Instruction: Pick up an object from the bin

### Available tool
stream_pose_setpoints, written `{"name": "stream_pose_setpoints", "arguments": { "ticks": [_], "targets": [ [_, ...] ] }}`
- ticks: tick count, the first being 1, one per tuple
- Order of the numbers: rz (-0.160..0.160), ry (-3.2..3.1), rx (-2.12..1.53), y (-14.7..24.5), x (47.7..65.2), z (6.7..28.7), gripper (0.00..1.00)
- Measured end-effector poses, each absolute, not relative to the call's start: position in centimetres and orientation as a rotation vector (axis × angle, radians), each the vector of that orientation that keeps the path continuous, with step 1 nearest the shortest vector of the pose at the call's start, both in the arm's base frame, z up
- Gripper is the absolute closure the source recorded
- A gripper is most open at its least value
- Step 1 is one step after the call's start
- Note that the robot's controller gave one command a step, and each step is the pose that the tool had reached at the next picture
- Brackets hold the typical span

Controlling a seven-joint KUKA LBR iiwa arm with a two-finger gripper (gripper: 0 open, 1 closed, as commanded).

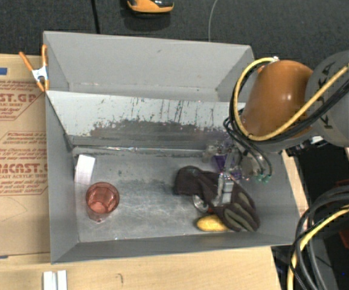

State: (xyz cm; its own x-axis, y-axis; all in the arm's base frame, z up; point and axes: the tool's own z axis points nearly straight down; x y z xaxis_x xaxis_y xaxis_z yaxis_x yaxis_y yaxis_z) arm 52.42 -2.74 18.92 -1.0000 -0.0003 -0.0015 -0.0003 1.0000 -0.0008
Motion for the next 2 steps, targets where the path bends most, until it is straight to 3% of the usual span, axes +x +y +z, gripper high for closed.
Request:
{"name": "stream_pose_setpoints", "arguments": {
  "ticks": [1, 2],
  "targets": [
    [-0.001, 3.140, 0.000, -2.7, 52.4, 18.9, 0.00],
    [-0.002, 3.132, -0.133, -2.5, 53.7, 15.0, 0.00]
  ]
}}
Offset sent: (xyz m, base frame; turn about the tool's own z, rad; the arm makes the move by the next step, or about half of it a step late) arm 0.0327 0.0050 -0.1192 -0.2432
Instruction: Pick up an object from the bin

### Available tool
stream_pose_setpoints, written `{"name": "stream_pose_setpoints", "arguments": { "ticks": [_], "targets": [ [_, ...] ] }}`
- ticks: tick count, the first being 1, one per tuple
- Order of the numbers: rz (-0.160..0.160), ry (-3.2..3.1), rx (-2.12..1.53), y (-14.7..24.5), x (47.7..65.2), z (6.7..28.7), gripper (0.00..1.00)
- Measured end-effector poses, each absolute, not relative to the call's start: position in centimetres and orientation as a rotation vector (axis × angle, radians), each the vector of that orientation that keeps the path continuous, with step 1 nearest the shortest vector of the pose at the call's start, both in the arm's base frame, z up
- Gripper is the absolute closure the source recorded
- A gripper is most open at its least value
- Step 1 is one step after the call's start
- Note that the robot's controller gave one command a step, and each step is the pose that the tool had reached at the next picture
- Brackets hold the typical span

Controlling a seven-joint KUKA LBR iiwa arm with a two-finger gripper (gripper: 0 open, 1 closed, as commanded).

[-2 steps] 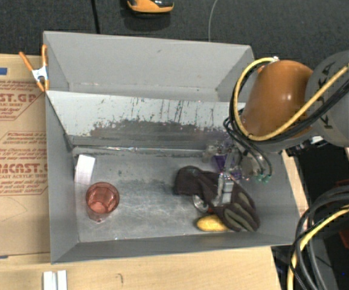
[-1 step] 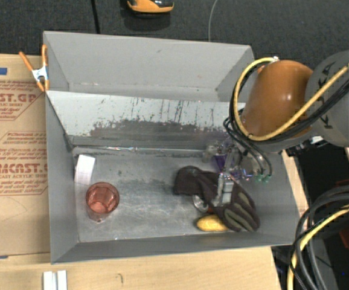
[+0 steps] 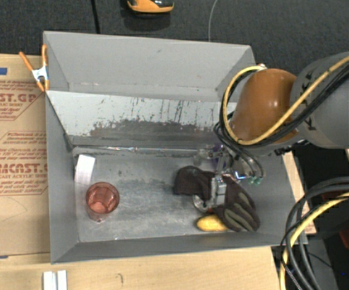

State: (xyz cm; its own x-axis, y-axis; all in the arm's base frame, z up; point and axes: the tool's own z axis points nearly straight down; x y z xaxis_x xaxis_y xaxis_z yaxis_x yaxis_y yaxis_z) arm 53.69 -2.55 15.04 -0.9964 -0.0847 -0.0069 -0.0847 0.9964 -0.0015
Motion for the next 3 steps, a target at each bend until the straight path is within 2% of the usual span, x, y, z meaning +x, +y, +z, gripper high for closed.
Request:
{"name": "stream_pose_setpoints", "arguments": {
  "ticks": [1, 2, 3],
  "targets": [
    [0.002, 3.134, -0.190, -0.8, 55.0, 7.2, 1.00],
    [0.002, 3.134, -0.190, -0.8, 55.0, 7.2, 1.00],
    [-0.002, 3.122, -0.265, -1.1, 55.9, 27.0, 1.00]
  ]
}}
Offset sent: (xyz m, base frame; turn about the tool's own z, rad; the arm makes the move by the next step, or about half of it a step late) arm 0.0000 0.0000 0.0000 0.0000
